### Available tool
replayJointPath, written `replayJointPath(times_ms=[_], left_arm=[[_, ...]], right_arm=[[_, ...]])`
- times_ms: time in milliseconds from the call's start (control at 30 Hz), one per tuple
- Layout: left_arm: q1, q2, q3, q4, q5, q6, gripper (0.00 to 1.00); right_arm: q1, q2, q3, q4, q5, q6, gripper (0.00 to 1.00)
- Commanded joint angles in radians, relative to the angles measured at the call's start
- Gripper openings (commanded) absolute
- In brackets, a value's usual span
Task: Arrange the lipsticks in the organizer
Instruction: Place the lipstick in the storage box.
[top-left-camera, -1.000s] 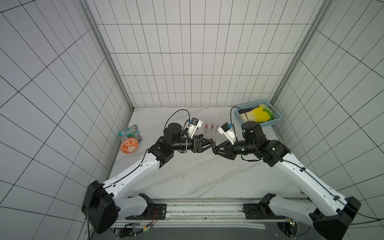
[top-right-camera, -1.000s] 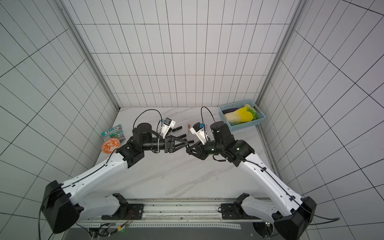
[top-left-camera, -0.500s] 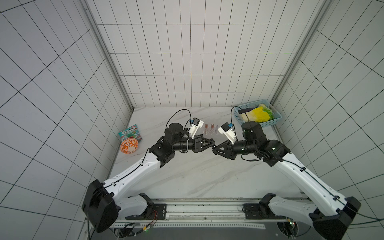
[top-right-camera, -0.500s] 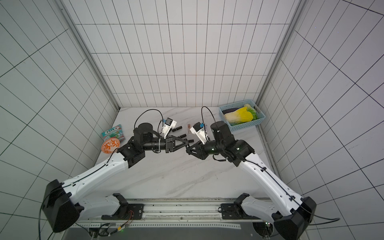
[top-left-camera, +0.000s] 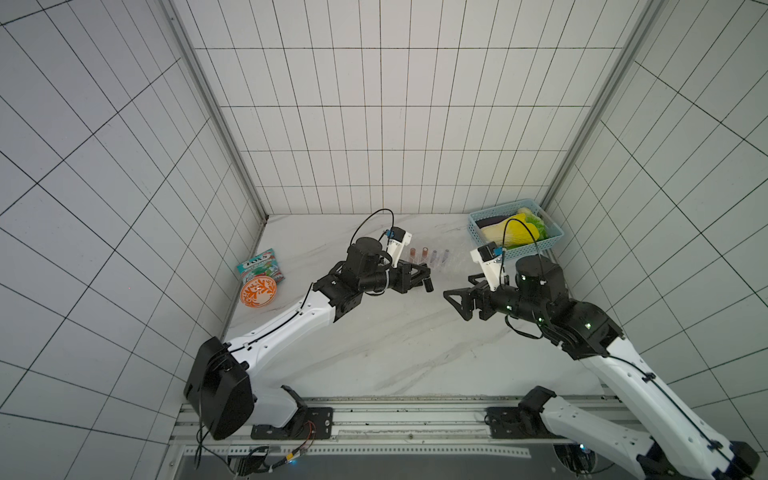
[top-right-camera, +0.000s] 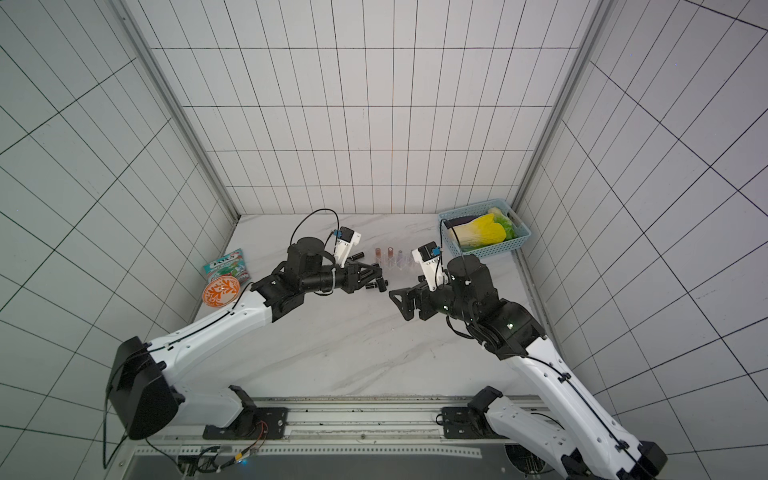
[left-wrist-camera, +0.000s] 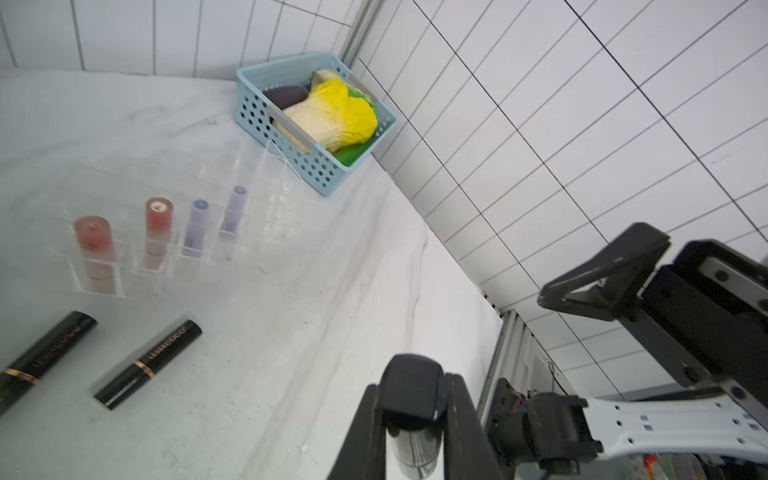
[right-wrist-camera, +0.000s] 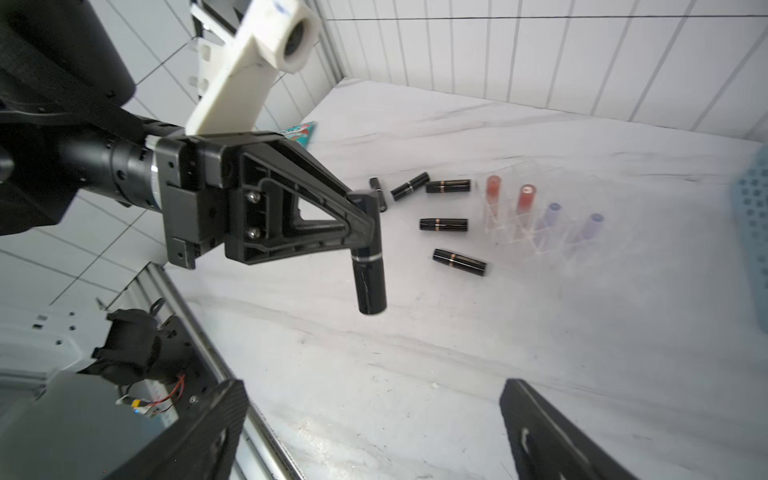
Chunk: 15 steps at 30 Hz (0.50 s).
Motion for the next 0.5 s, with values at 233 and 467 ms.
replayJointPath(times_ms=[233,467], left_arm=[[-0.039,0.359,0.25,0.174,-0.375,0.274,0.1],[-0.056,0.588,0.434,0.237,-0.406,0.337,0.09]], right_arm=[[-0.202,-0.055,-0.101,-0.044,0.382,0.054,0.99],[-0.327,-0.042,-0.174,0.042,0.264,0.087,0.99]])
